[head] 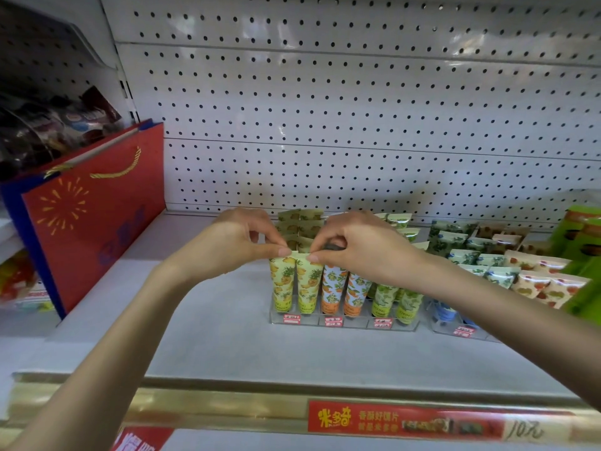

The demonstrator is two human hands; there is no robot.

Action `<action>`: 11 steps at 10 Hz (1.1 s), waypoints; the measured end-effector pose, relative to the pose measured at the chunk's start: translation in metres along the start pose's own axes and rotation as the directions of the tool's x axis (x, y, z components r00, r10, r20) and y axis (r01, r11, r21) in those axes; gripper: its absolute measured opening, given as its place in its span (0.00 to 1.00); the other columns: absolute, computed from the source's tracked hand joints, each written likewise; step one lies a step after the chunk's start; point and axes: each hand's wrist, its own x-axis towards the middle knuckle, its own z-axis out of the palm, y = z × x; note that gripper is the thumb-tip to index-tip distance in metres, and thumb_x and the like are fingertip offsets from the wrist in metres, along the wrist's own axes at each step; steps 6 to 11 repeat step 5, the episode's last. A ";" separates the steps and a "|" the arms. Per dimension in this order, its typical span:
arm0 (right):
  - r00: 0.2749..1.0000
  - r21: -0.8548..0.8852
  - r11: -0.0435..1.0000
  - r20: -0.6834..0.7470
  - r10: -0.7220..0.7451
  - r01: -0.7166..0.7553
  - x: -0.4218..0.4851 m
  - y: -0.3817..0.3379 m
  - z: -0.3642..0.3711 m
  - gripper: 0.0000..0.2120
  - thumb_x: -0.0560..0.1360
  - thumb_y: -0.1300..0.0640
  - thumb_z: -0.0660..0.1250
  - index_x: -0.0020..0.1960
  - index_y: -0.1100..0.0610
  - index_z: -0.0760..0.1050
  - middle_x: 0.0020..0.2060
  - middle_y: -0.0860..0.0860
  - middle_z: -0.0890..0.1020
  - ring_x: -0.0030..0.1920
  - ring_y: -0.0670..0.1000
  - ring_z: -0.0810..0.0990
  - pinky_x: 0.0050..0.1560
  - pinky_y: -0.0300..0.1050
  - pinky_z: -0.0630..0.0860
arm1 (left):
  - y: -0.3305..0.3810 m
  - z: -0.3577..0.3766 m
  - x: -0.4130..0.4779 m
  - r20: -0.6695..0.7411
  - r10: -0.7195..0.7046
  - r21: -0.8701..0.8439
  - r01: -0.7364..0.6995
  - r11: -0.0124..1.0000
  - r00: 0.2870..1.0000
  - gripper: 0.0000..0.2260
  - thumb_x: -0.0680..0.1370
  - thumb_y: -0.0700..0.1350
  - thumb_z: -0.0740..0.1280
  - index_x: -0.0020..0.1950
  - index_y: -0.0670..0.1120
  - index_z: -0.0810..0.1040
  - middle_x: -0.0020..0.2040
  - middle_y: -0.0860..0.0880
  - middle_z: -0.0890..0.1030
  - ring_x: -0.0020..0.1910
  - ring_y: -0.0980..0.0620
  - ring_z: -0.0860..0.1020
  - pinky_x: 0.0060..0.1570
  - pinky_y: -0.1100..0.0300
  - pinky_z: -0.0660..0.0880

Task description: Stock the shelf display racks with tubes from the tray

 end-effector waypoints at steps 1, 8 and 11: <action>1.000 0.023 1.000 -0.004 0.019 -0.019 0.000 0.001 0.000 0.04 0.72 0.48 0.71 0.41 0.47 0.81 0.28 0.40 0.70 0.31 0.38 0.70 0.32 0.35 0.61 | 0.000 0.000 0.000 -0.003 -0.015 0.002 0.015 1.000 1.000 0.03 0.67 0.49 0.75 0.37 0.53 0.84 0.41 0.50 0.79 0.40 0.48 0.71 0.37 0.60 0.66; 0.992 0.232 0.966 -0.028 0.122 -0.112 -0.004 0.001 -0.012 0.03 0.70 0.49 0.72 0.42 0.48 0.82 0.25 0.41 0.72 0.28 0.40 0.69 0.30 0.31 0.62 | 0.006 -0.008 -0.002 -0.027 -0.015 -0.034 0.014 0.999 1.000 0.03 0.66 0.52 0.74 0.37 0.56 0.83 0.36 0.57 0.76 0.36 0.55 0.68 0.35 0.67 0.65; 0.992 0.232 0.966 -0.028 0.122 -0.112 -0.004 0.001 -0.012 0.03 0.70 0.49 0.72 0.42 0.48 0.82 0.25 0.41 0.72 0.28 0.40 0.69 0.30 0.31 0.62 | 0.006 -0.008 -0.002 -0.027 -0.015 -0.034 0.014 0.999 1.000 0.03 0.66 0.52 0.74 0.37 0.56 0.83 0.36 0.57 0.76 0.36 0.55 0.68 0.35 0.67 0.65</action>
